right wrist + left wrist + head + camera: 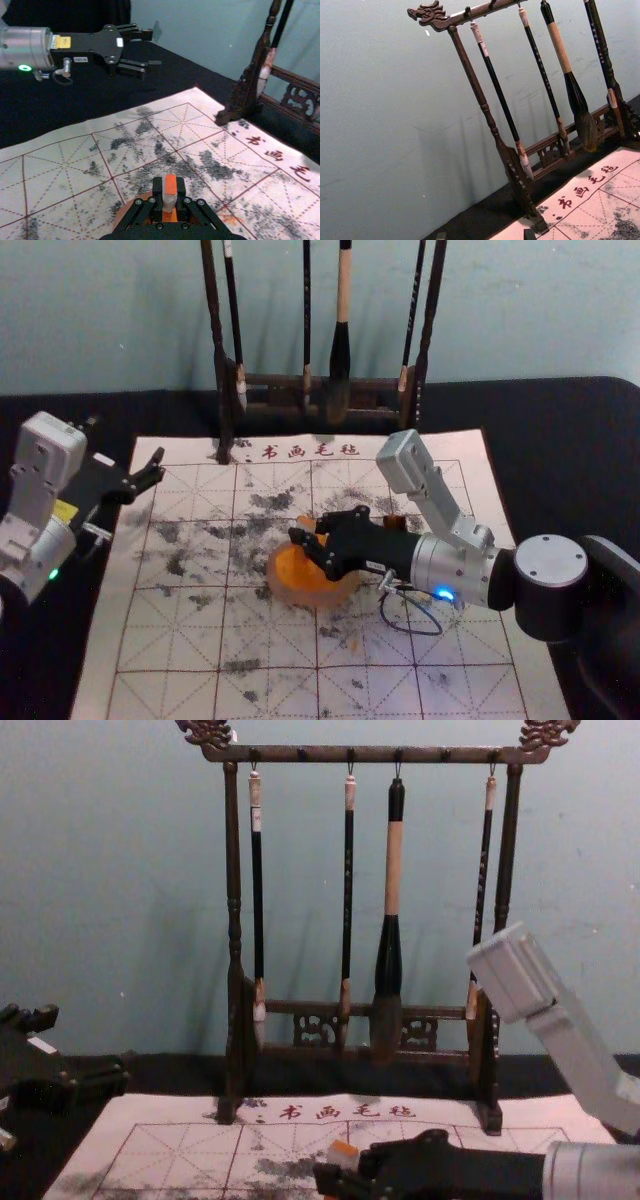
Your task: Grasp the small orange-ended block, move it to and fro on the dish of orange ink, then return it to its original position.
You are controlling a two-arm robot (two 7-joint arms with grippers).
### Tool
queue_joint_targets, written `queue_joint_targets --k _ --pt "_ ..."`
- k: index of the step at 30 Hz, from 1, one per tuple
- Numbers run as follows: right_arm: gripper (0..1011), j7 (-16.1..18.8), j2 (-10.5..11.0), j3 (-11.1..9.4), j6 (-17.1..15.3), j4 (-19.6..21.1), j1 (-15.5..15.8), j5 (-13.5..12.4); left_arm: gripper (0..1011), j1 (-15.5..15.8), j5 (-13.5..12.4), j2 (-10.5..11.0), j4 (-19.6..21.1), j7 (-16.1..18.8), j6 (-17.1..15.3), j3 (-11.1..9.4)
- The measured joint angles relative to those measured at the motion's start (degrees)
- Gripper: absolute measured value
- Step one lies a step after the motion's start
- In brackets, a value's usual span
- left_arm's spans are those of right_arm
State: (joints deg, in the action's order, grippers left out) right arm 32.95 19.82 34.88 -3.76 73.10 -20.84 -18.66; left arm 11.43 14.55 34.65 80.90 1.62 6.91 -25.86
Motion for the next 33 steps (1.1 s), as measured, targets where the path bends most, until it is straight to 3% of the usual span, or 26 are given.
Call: queue_joint_targets --k 14,33 --pt "116 -1.1 1.6 -1.7 -0.1 2.0 1.1 0.4 1001 0.0 0.0 0.0 0.0 0.0 0.0 0.0" --pt "116 0.2 4.2 -2.0 -1.2 6.3 4.3 -0.2 1001 0.0 0.0 0.0 0.0 0.0 0.0 0.0"
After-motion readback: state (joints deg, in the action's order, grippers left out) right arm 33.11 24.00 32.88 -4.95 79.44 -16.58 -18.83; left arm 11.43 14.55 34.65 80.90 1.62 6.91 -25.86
